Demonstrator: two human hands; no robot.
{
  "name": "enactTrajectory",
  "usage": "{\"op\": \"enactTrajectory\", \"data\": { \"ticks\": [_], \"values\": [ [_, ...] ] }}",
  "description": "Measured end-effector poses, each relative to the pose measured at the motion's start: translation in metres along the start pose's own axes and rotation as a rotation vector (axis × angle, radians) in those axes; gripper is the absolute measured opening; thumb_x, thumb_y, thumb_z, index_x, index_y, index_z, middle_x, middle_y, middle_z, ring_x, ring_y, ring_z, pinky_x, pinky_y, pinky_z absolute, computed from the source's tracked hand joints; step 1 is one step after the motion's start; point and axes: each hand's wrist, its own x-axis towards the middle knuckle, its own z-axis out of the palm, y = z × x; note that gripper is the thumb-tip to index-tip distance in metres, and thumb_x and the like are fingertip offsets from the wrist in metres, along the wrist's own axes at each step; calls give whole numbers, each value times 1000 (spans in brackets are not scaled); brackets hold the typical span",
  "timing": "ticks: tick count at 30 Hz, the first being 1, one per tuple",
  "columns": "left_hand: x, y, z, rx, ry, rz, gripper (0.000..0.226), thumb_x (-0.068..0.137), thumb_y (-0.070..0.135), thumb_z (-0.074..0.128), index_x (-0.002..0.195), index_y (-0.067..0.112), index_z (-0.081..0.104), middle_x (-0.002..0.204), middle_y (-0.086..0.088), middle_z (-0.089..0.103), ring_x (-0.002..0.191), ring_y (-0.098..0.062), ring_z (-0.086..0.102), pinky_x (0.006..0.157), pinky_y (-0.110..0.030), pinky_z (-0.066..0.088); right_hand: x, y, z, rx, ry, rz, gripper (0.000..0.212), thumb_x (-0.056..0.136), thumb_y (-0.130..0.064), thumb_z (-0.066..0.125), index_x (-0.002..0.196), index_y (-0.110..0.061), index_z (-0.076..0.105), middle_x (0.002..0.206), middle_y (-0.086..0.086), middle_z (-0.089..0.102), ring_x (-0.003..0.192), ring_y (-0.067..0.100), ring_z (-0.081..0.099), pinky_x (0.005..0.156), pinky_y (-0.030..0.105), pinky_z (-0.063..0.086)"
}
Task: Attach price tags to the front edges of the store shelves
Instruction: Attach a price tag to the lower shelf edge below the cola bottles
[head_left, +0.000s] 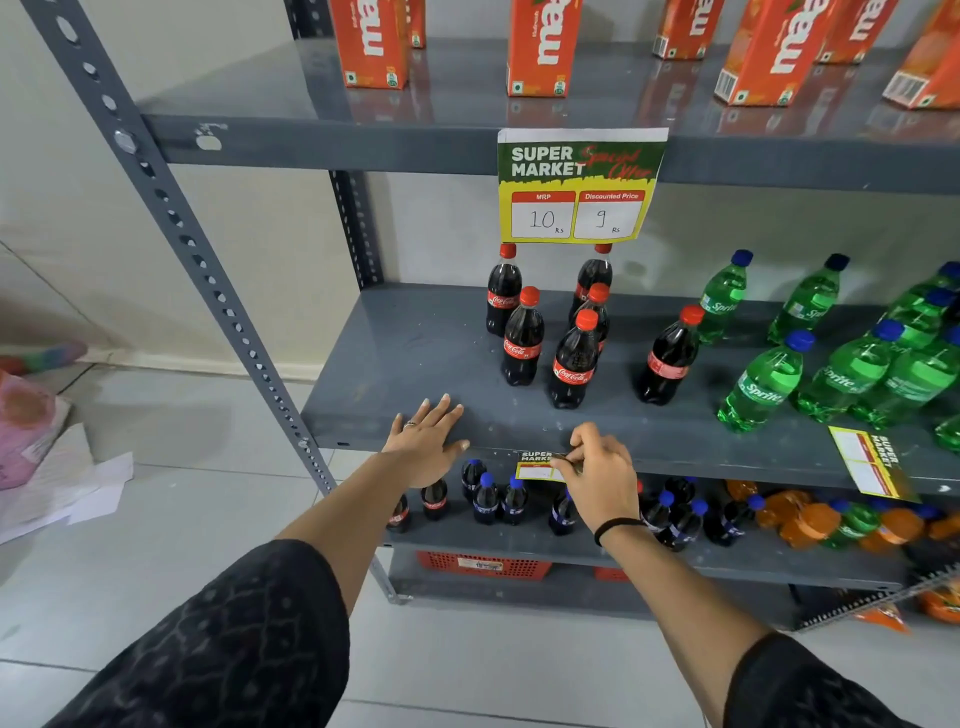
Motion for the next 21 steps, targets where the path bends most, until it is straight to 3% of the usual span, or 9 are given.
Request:
{"op": "enactTrajectory", "data": {
  "ticks": [4, 11, 16, 18, 21],
  "values": [
    [0, 0, 0, 18, 1, -1, 62, 97, 52, 25, 150, 32, 0, 160, 8, -9, 146, -20, -10, 116, -51, -3, 7, 12, -4, -163, 62, -94, 50, 63, -37, 86, 84, -13, 48, 68, 2, 56, 65, 26, 50, 61, 38, 45],
    [-2, 2, -1, 4, -10, -1, 62, 97, 51, 26, 150, 32, -1, 160, 8, -9, 146, -20, -11, 117, -52, -4, 8, 20, 3, -308, 49, -193, 41, 69, -44, 79, 89, -19, 54, 80, -2, 64, 76, 25, 56, 69, 38, 40],
    [-4, 10, -10, -10, -49, -33, 62, 98, 46, 30, 151, 29, 3, 161, 5, -7, 147, -22, -7, 118, -50, 1, 4, 13, 6, -238, 36, -128, 38, 70, -37, 79, 90, -18, 53, 81, -2, 65, 76, 24, 59, 72, 39, 40],
    [-6, 18, -17, -32, -20, -50, 58, 99, 40, 36, 150, 23, 15, 161, 1, 6, 146, -27, 6, 118, -48, 8, 1, 11, 6, -162, 12, -90, 39, 71, -36, 79, 95, -19, 54, 90, -3, 65, 84, 24, 58, 76, 40, 40],
    [-10, 42, -22, -56, 186, -17, 41, 98, 26, 39, 137, 17, 45, 146, -4, 43, 131, -31, 38, 111, -42, 28, -2, 24, -5, -79, -44, -85, 43, 72, -38, 79, 104, -21, 54, 100, -4, 66, 93, 21, 57, 82, 37, 38]
  ]
}}
